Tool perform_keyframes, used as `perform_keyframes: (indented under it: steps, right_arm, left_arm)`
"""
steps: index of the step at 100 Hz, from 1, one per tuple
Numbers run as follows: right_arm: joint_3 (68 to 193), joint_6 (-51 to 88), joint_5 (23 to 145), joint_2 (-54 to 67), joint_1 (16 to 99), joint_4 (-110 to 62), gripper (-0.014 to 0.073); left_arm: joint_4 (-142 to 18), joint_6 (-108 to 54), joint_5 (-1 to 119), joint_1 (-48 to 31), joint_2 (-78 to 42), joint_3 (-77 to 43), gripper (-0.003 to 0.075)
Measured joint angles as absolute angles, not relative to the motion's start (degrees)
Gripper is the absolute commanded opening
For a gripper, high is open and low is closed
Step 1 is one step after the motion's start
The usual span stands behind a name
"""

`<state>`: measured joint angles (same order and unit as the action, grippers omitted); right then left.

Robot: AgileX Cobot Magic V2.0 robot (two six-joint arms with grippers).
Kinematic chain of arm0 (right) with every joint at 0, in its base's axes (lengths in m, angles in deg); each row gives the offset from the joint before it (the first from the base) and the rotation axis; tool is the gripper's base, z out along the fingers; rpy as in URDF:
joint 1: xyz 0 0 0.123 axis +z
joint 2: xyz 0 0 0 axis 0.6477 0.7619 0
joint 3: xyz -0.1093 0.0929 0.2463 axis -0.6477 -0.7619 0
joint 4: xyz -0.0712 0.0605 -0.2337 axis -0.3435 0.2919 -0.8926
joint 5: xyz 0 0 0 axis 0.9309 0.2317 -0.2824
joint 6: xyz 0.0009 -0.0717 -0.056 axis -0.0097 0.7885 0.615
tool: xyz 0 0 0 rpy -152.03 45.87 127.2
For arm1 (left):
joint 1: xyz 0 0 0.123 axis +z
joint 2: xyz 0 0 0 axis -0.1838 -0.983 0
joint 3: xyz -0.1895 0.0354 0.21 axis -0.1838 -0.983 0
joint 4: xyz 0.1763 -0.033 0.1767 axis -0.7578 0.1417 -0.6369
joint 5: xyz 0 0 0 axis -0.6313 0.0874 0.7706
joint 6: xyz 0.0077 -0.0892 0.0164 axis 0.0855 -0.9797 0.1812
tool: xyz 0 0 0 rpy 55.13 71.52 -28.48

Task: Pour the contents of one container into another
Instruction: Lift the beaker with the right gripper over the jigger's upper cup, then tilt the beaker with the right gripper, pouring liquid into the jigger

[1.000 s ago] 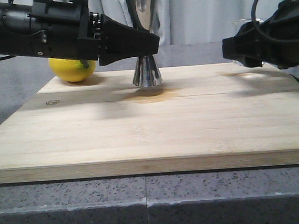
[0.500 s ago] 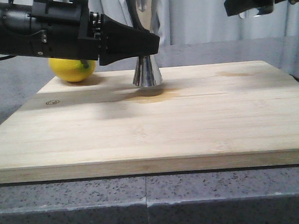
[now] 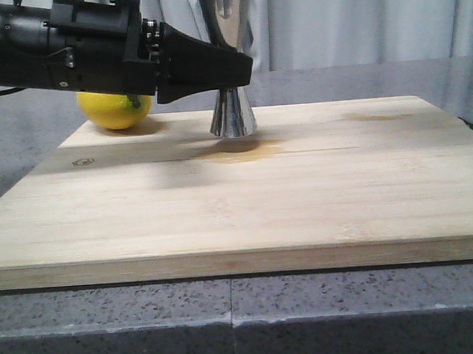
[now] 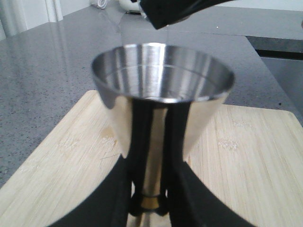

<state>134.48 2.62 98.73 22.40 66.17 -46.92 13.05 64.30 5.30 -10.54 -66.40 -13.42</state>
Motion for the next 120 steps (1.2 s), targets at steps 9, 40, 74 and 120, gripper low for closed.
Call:
perform_keyframes:
  steps: [9, 40, 74, 120]
  right_arm:
    - [135.76, 4.22, 100.17, 22.4, 67.61, -46.92, 0.028]
    - [139.34, 9.07, 102.87, 23.16, 70.42, -46.49, 0.028]
    - [139.74, 13.47, 103.06, 25.63, 71.5, -46.47, 0.028]
    - [139.74, 20.89, 100.51, 28.89, 71.5, -47.02, 0.028]
  left_arm:
    - [13.05, 64.3, 5.3, -10.54, -66.4, -13.42, 0.006]
    - [13.05, 64.3, 5.3, -10.54, -66.4, -13.42, 0.006]
    - [13.05, 64.3, 5.3, -10.54, -66.4, -13.42, 0.006]
    - [13.05, 64.3, 5.3, -10.54, -66.4, -13.42, 0.006]
